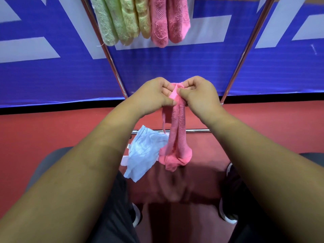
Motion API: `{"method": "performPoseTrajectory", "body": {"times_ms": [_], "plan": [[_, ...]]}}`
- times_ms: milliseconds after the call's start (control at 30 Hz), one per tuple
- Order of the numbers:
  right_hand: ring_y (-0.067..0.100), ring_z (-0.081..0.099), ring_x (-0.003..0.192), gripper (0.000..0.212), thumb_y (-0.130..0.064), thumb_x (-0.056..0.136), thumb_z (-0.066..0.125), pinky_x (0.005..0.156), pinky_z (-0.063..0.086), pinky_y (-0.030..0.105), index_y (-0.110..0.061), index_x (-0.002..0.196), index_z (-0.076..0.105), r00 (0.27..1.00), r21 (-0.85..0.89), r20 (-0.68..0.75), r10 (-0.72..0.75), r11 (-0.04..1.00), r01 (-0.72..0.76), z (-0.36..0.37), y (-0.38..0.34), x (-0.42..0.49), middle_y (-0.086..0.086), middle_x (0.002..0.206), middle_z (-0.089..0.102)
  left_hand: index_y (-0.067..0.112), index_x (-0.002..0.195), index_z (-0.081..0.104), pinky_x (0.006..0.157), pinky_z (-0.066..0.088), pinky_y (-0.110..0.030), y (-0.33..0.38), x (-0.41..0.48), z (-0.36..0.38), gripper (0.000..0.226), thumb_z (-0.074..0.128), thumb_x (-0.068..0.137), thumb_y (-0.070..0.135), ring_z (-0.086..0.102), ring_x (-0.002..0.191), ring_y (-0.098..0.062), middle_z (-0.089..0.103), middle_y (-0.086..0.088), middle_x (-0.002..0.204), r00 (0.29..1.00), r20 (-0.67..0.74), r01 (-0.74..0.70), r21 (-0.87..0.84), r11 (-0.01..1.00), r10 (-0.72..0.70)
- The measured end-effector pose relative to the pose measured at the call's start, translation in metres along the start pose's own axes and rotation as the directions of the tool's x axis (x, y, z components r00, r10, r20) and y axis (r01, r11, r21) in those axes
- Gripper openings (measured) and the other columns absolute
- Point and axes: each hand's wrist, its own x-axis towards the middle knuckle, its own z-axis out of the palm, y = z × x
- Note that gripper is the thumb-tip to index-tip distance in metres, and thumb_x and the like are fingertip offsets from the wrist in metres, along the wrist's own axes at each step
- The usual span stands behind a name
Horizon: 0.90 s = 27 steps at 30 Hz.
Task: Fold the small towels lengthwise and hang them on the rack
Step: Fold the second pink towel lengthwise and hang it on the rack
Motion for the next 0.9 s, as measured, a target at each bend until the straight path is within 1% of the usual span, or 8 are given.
{"method": "performPoseTrajectory", "body": {"times_ms": [200,367,467,567,633,767,833,900], "plan": [[0.021,0.077,0.086,0.011,-0.035,0.086,0.074,0.084,0.065,0.049,-0.025,0.088,0.071,0.982,-0.001,-0.188,0.001,1.0,-0.001,-0.007,0.005,0.014,-0.004,0.086,0.078,0.01,0.091,0.074,0.066,0.047,-0.031,-0.015,0.001,-0.004,0.021,0.09,0.085,0.023,0.061,0.079,-0.027,0.067,-0.004,0.079,0.998,0.021,0.032,0.548,0.836,-0.053],[0.022,0.077,0.085,0.021,-0.04,0.09,0.075,0.083,0.064,0.046,-0.018,0.091,0.074,0.971,-0.026,-0.238,0.018,0.999,-0.025,-0.012,0.008,0.015,-0.002,0.086,0.079,0.019,0.074,0.069,0.077,0.05,-0.033,-0.027,0.005,-0.01,0.029,0.08,0.094,0.036,0.063,0.088,-0.027,0.064,0.0,0.079,0.975,-0.164,0.217,0.591,0.777,-0.148],[0.022,0.077,0.085,0.018,-0.037,0.091,0.074,0.084,0.064,0.047,-0.018,0.091,0.075,0.976,-0.058,-0.214,0.03,0.997,-0.043,-0.011,0.009,0.017,-0.002,0.085,0.079,0.015,0.083,0.079,0.083,0.057,-0.035,-0.027,0.008,-0.013,0.023,0.076,0.097,0.033,0.068,0.086,-0.026,0.076,-0.006,0.086,0.949,-0.231,0.3,0.447,0.843,-0.215],[0.017,0.073,0.075,0.01,-0.028,0.09,0.077,0.08,0.065,0.044,-0.019,0.085,0.074,1.0,-0.022,-0.023,0.016,1.0,-0.016,-0.012,0.005,0.014,-0.005,0.08,0.077,0.013,0.08,0.077,0.087,0.065,-0.039,-0.03,0.011,-0.014,0.02,0.071,0.098,0.018,0.069,0.072,-0.023,0.082,-0.01,0.086,0.921,-0.246,0.347,0.166,0.923,-0.302],[0.01,0.065,0.067,0.005,-0.016,0.093,0.08,0.067,0.056,0.032,-0.015,0.09,0.076,0.953,0.02,0.303,0.014,1.0,-0.021,-0.014,-0.004,0.001,-0.006,0.076,0.073,0.013,0.081,0.08,0.083,0.064,-0.037,-0.031,0.015,-0.018,0.018,0.067,0.091,0.02,0.067,0.071,-0.023,0.08,-0.003,0.079,0.904,-0.319,0.322,0.068,0.944,-0.286],[0.011,0.057,0.071,0.006,-0.017,0.094,0.083,0.061,0.048,0.025,-0.021,0.094,0.079,0.609,-0.146,0.787,0.098,0.989,0.03,-0.02,-0.017,-0.019,0.0,0.082,0.067,0.011,0.089,0.081,0.077,0.059,-0.036,-0.025,0.015,-0.02,0.023,0.073,0.083,0.032,0.06,0.072,-0.019,0.073,0.003,0.078,0.897,-0.365,0.196,-0.183,0.963,-0.251],[0.007,0.054,0.069,0.006,-0.019,0.092,0.085,0.062,0.044,0.025,-0.022,0.093,0.08,0.643,-0.184,0.761,0.087,0.979,0.085,-0.02,-0.014,-0.018,-0.006,0.079,0.067,0.017,0.095,0.085,0.071,0.057,-0.023,-0.022,0.013,-0.019,0.009,0.078,0.089,0.019,0.069,0.075,-0.008,0.079,0.007,0.086,0.919,-0.358,0.121,-0.142,0.983,-0.165],[0.005,0.056,0.07,0.006,-0.019,0.091,0.086,0.064,0.046,0.026,-0.018,0.096,0.082,0.777,-0.171,0.628,0.026,0.98,0.106,-0.019,-0.01,-0.014,-0.007,0.08,0.07,0.02,0.104,0.083,0.061,0.053,-0.017,-0.021,0.011,-0.016,0.018,0.077,0.092,0.008,0.066,0.071,-0.005,0.077,0.004,0.088,0.941,-0.326,0.07,-0.067,0.995,-0.088]]}}
